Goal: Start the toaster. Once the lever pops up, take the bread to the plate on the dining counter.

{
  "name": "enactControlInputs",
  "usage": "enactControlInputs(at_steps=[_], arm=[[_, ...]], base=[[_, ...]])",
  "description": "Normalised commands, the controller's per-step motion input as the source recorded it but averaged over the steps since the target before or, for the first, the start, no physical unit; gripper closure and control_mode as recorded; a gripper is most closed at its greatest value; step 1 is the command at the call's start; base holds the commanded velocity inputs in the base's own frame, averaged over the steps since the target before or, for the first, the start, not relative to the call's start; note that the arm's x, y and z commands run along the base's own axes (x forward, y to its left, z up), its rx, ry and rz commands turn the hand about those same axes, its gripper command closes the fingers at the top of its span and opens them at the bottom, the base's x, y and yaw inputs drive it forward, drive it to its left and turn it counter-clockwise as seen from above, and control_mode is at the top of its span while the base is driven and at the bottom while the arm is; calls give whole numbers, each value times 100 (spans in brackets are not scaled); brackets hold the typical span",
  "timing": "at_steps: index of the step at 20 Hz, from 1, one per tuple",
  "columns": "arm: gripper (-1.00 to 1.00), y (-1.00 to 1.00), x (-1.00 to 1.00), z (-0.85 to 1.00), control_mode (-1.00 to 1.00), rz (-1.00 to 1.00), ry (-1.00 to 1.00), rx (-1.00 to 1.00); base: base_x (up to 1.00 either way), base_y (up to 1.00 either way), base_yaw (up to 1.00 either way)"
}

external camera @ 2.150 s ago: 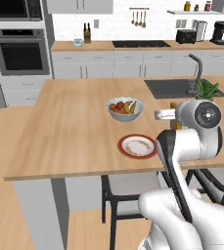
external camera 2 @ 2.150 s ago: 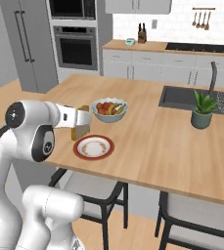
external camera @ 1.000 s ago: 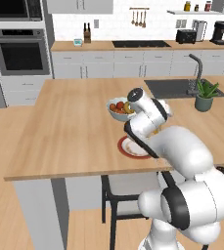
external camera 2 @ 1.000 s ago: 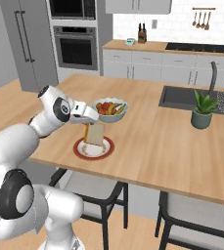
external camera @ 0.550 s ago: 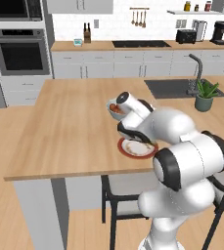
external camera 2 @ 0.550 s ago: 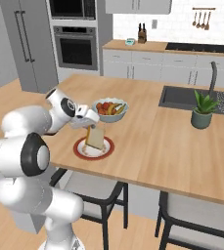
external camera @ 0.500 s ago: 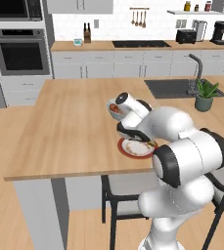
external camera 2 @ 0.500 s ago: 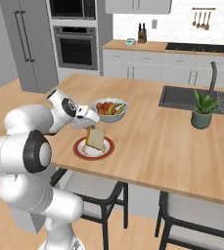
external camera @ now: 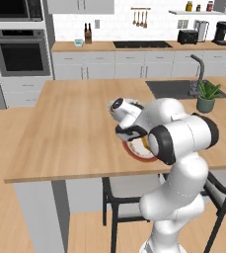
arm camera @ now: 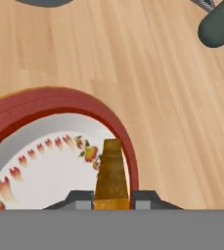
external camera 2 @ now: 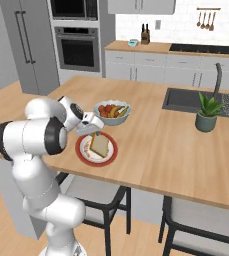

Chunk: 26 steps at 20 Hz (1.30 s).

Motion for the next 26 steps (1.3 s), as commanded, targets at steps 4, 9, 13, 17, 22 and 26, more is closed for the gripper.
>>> enactControlInputs(at_steps=[4,9,13,17,22,26], arm=[[100,2,17,-35,-100,0,3,0],[-100,15,0,-2,-100,0,0,1],[-100,16,0,0,-100,0,0,5],[-100,24,0,2,-100,0,3,8],[-100,20,-5,13,-100,1,14,9],[-100,6,-33,24,-100,10,26,8]], base=[[0,0,0],[0,0,0],[0,0,0],[0,0,0],[0,0,0],[0,0,0]])
